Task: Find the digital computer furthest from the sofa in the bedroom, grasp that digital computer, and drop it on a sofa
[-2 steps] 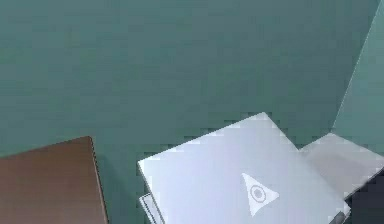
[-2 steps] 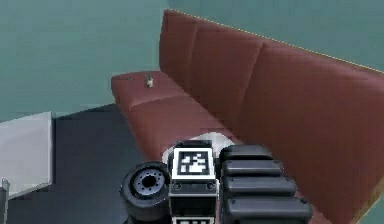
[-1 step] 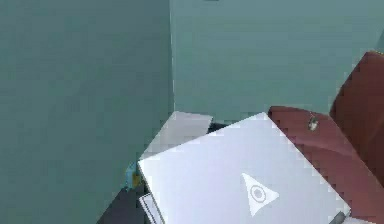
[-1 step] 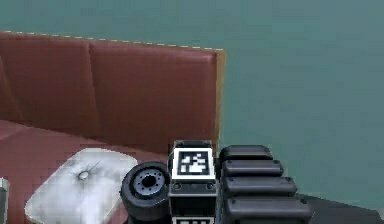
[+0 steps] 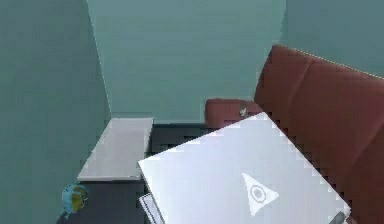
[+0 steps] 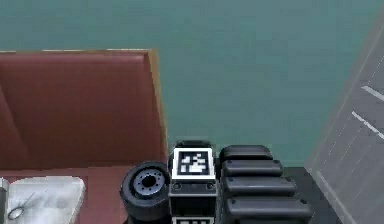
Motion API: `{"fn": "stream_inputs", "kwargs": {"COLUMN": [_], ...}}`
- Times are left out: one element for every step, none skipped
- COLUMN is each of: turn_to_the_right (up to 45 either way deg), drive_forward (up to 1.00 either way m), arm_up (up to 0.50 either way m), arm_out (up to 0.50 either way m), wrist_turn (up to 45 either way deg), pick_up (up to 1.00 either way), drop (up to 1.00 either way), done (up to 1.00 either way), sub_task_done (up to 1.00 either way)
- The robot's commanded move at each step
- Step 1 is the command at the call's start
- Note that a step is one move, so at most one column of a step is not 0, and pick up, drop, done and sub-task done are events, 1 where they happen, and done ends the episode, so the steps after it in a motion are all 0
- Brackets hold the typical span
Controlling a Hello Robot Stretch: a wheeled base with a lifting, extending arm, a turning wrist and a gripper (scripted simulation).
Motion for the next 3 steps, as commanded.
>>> {"fn": "stream_inputs", "kwargs": {"turn_to_the_right": [0.0,0.0,45.0], "drive_forward": [1.00,0.20,0.00], "arm_up": [0.00,0.00,0.00], "arm_out": [0.00,0.00,0.00], "wrist_turn": [0.0,0.0,0.0], "pick_up": [0.00,0.00,0.00], "drop": [0.00,0.00,0.00], "done": [0.00,0.00,0.00], "sub_task_done": [0.00,0.00,0.00]}}
